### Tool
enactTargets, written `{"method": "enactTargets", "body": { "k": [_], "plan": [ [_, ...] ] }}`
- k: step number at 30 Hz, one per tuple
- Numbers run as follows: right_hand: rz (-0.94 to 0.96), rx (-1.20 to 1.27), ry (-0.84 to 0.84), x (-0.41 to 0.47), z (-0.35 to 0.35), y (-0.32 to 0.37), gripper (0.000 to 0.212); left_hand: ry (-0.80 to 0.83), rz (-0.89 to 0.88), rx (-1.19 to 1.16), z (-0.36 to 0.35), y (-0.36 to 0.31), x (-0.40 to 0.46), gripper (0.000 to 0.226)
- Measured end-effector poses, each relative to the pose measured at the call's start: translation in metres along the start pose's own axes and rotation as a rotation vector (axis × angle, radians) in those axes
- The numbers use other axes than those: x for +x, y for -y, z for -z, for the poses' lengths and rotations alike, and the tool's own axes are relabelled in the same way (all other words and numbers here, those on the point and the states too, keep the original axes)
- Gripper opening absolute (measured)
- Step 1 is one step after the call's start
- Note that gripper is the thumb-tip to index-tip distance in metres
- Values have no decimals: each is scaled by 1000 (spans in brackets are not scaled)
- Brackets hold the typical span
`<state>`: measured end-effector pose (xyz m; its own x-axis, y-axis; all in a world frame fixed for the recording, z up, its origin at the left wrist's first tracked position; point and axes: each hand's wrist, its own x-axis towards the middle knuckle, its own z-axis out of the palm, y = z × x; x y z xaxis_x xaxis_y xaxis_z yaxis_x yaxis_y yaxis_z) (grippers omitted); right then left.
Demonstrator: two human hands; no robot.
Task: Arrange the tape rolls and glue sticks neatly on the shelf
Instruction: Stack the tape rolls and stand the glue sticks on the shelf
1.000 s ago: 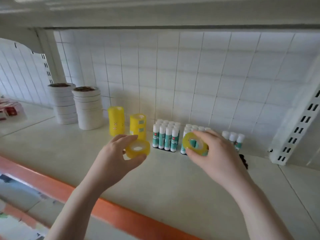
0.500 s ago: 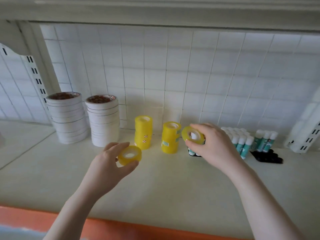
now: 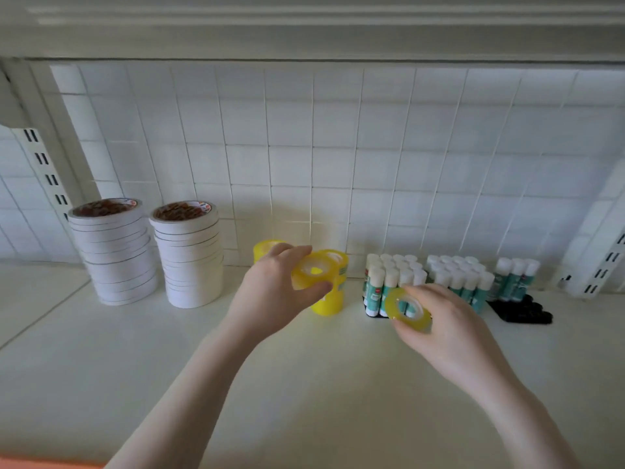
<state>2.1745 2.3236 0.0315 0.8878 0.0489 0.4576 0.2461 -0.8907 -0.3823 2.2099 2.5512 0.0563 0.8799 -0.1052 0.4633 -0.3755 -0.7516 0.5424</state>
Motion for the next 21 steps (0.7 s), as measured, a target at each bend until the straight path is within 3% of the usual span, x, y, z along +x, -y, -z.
{"method": "enactTargets", "body": {
  "k": [12,21],
  "plan": [
    [-9,-45,30,-17,-5,-25,48,4,91,105,-41,-7,44,62],
    [-1,-11,42,-16,-11,-22,50,22,189,6,-49,-1,51,61]
  ]
}}
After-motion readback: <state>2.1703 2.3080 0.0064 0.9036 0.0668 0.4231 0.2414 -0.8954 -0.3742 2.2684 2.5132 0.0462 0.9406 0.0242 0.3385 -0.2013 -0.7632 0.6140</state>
